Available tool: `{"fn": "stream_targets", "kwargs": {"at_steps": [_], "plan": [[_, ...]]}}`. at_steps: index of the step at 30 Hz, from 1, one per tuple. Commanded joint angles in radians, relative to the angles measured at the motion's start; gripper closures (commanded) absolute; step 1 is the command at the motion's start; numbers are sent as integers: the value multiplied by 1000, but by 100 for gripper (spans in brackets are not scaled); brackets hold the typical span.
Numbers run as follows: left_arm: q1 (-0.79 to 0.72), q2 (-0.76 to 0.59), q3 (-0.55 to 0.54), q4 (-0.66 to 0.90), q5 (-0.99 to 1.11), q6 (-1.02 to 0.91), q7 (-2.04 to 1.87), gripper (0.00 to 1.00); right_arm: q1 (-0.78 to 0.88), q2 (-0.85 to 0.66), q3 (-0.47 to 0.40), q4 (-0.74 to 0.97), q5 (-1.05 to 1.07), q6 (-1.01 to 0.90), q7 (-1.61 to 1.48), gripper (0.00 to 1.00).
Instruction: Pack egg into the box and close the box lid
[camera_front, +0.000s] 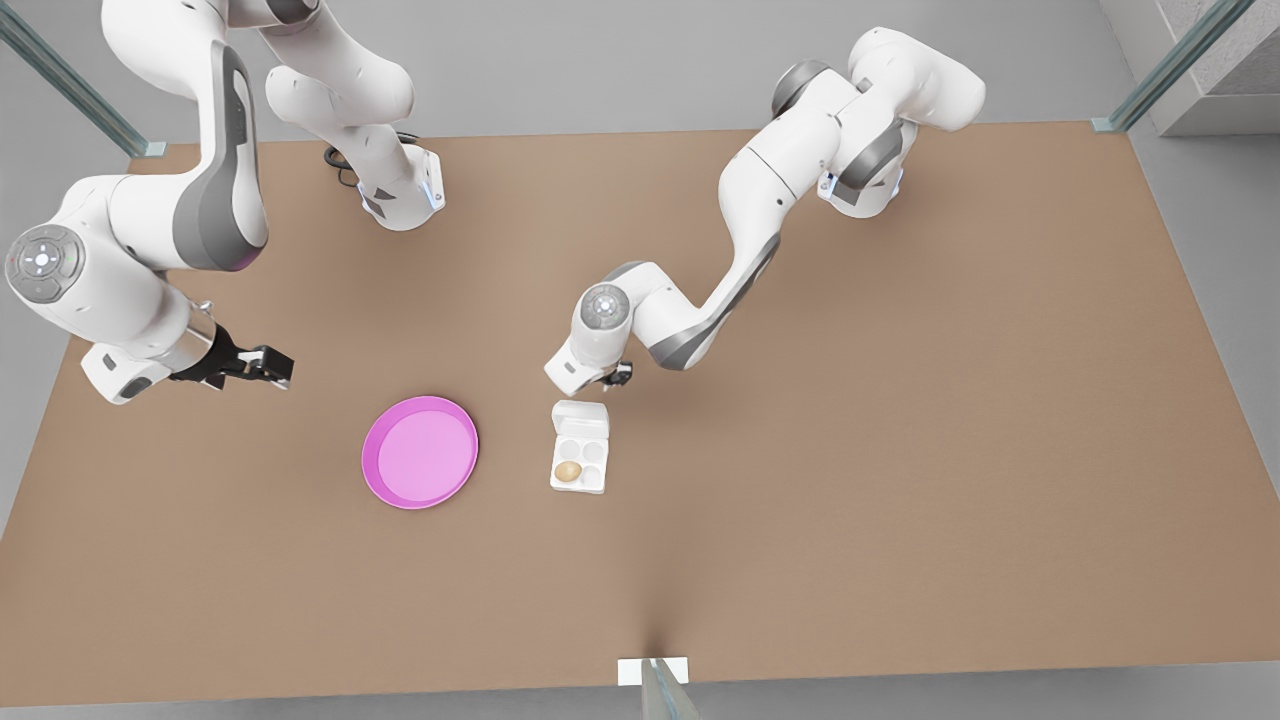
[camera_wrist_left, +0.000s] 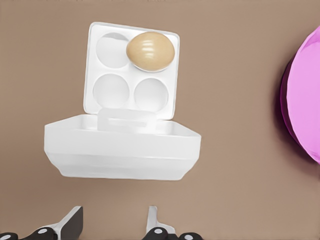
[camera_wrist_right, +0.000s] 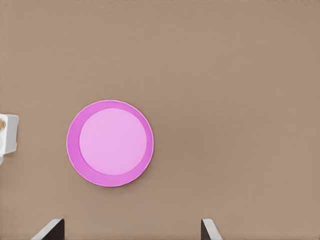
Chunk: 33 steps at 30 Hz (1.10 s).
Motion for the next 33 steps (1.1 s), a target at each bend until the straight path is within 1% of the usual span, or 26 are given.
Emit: {"fn": "stream_targets", "kwargs": {"at_steps": [1, 6, 13, 22, 27, 28, 29, 30, 31, 32, 33], "plan": [[-3, 1, 0, 0, 7, 2, 13, 29, 0, 0, 0, -1, 0, 0, 0, 0], [-8, 20, 0, 2, 7, 84, 62, 29, 0, 0, 0, -1, 0, 0, 2, 0], [13, 24, 1, 5, 7, 90, 84, 29, 0, 0, 0, -1, 0, 0, -2, 0], [29, 77, 1, 107, -2, 96, 84, 29, 0, 0, 0, -1, 0, -2, -3, 0], [47, 95, -5, 109, -32, 176, 82, 29, 0, 0, 0, -1, 0, -2, -5, 0], [95, 52, -17, 107, -37, 43, 111, 28, 0, 0, 0, -1, 0, -2, -5, 0], [170, -40, -15, 107, -116, -256, 313, 21, 0, 0, 0, -1, 0, -2, -5, 0], [309, -160, 0, 106, -137, -560, 475, 0, 0, 0, 0, -1, 0, -2, -5, 0], [429, -233, 3, 106, -106, -728, 565, 0, 0, 0, 0, -1, 0, -2, -3, 0], [526, -295, 5, 106, -37, -860, 760, 0, 0, 0, 0, -1, 0, -2, -3, 0], [555, -339, 95, 104, 20, -924, 849, 0, 0, 0, 0, -1, 0, -2, -3, 0]]}}
